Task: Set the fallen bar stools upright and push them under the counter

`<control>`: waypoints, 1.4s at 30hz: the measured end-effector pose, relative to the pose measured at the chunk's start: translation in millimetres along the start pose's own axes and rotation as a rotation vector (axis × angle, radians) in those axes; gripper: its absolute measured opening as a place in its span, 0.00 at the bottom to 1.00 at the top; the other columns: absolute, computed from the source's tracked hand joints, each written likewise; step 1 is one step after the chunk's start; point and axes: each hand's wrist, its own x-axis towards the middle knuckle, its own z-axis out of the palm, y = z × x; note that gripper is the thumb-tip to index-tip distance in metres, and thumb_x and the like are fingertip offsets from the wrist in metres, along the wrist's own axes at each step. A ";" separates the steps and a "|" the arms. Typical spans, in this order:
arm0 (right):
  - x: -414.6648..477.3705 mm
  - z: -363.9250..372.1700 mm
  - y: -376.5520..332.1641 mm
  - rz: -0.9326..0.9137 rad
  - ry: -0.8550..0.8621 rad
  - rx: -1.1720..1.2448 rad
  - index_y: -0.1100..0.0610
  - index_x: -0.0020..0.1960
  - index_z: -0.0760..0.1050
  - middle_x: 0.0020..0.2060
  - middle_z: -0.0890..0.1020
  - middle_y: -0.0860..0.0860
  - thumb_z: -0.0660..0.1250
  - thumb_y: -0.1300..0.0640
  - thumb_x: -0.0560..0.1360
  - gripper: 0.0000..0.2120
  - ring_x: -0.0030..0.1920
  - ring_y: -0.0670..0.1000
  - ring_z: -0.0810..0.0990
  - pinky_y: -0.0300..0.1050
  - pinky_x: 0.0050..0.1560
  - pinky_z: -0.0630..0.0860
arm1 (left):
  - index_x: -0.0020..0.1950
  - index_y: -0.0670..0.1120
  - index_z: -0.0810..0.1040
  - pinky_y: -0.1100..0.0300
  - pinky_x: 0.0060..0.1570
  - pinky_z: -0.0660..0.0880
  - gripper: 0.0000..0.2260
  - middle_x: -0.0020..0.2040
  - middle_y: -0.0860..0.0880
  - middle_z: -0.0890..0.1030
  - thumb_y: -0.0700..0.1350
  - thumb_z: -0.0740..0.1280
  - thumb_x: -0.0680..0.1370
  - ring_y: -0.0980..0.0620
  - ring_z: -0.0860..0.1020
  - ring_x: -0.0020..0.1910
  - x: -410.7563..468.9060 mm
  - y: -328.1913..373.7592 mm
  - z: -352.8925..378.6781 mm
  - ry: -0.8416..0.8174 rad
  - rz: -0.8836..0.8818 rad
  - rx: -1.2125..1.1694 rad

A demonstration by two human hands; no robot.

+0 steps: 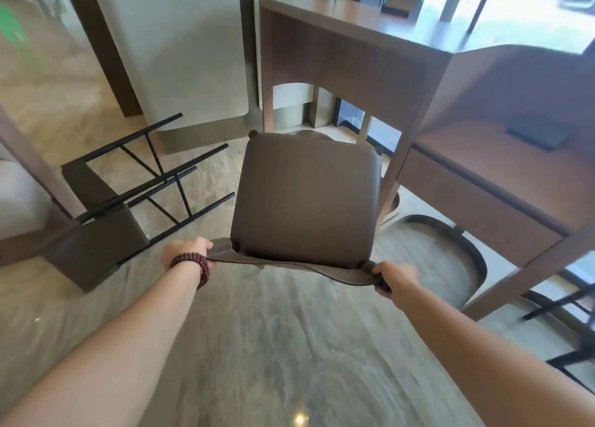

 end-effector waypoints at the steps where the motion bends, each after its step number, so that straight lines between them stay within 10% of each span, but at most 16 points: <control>1: -0.7 -1.1 -11.7 -0.019 0.011 0.007 0.63 0.36 0.69 0.34 0.71 0.57 0.65 0.68 0.71 0.06 0.31 0.54 0.72 0.41 0.25 0.72 | 0.33 0.36 0.73 0.48 0.41 0.81 0.09 0.38 0.39 0.79 0.34 0.73 0.65 0.44 0.79 0.31 -0.6 9.8 3.3 -0.004 0.013 0.009; 9: 0.9 18.4 -84.3 -0.438 0.180 -0.109 0.55 0.48 0.75 0.37 0.78 0.51 0.63 0.60 0.74 0.04 0.43 0.55 0.76 0.45 0.42 0.70 | 0.58 0.38 0.77 0.49 0.56 0.75 0.13 0.55 0.37 0.80 0.38 0.64 0.75 0.38 0.77 0.56 -4.9 81.9 40.8 -0.025 0.443 0.529; 17: 36.8 32.4 -161.3 -0.531 0.119 -0.430 0.58 0.56 0.76 0.56 0.78 0.61 0.55 0.60 0.78 0.13 0.58 0.61 0.74 0.53 0.57 0.73 | 0.75 0.47 0.55 0.55 0.73 0.52 0.33 0.76 0.45 0.57 0.40 0.65 0.73 0.46 0.53 0.75 -11.3 110.3 105.9 -0.254 1.096 1.248; 22: 51.1 35.2 -187.4 -0.782 0.267 -1.046 0.53 0.44 0.74 0.65 0.70 0.55 0.56 0.60 0.77 0.09 0.71 0.59 0.57 0.60 0.68 0.54 | 0.74 0.47 0.57 0.50 0.72 0.53 0.30 0.69 0.45 0.68 0.40 0.62 0.73 0.44 0.64 0.70 -2.5 143.0 160.4 -0.384 1.099 1.476; 26: 60.1 46.9 -208.0 -1.215 0.104 -1.179 0.53 0.44 0.68 0.45 0.83 0.51 0.57 0.48 0.79 0.10 0.58 0.54 0.77 0.49 0.65 0.60 | 0.65 0.46 0.67 0.53 0.63 0.65 0.20 0.60 0.45 0.75 0.41 0.63 0.73 0.45 0.72 0.61 10.4 166.9 188.6 -0.346 1.136 1.477; 31: 85.7 73.9 -246.5 -1.193 0.095 -1.320 0.53 0.62 0.70 0.52 0.80 0.51 0.62 0.42 0.75 0.20 0.57 0.57 0.76 0.49 0.63 0.64 | 0.64 0.47 0.66 0.54 0.67 0.62 0.22 0.60 0.47 0.74 0.40 0.65 0.71 0.47 0.71 0.61 33.8 184.8 223.9 -0.281 1.204 1.427; 42: 131.8 103.6 -307.3 -1.065 0.119 -1.276 0.53 0.59 0.75 0.52 0.82 0.52 0.62 0.52 0.75 0.14 0.57 0.58 0.75 0.48 0.64 0.63 | 0.66 0.47 0.65 0.51 0.72 0.56 0.24 0.62 0.46 0.73 0.41 0.65 0.71 0.46 0.69 0.64 65.4 218.8 278.2 -0.262 1.191 1.386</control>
